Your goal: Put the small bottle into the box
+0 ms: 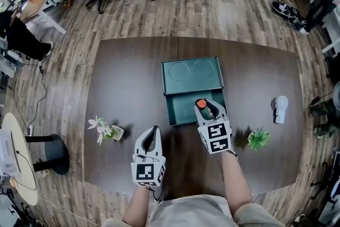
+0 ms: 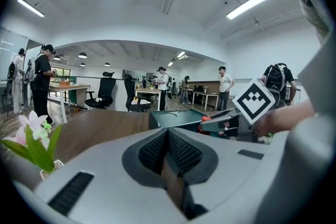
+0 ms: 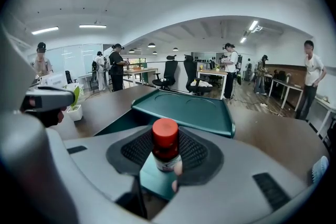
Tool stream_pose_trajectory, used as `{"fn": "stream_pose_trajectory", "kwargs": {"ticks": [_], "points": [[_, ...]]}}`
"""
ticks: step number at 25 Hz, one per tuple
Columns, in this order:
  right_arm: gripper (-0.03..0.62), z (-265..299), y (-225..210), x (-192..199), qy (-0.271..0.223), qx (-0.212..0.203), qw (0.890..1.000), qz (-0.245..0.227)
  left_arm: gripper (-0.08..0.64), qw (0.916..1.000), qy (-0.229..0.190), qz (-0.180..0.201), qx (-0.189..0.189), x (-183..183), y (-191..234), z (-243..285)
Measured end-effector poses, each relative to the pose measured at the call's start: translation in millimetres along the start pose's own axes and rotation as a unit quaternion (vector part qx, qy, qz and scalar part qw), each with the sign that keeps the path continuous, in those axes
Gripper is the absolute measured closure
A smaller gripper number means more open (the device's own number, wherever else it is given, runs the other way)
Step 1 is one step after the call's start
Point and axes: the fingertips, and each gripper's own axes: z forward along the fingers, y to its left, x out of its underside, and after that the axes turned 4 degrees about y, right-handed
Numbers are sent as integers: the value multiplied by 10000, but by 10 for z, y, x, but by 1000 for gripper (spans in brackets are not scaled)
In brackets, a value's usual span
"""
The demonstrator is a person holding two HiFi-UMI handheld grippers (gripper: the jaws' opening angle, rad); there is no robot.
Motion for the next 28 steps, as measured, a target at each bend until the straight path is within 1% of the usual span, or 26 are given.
{"fn": "stream_pose_trajectory", "kwargs": {"ticks": [4,5,8,10,18,28], "points": [[443,-7,-7,-39,-163,32,9999,14,558,10000,-28,-31,18,-33,-7,-13],[434,-5,-6,-37,-153,12,9999,58,558,10000,-34,-52,25,-37,-6,-18],[375,-15,22,-45,-135,-80,9998,90,558,10000,-67,-52,21,-56,-8,-46],[362,-61,31,-81,-186,-66,9998,25,558,9999,-111,-34,17,-86,-14,-73],[357,-455,38,-278,-522,45,9986,21,558,9992,-396,69,-6,-297,-41,-247],[359,-1351,19,-495,-1139,392,9927,47,558,9967,-798,160,4,-561,-172,-708]]}}
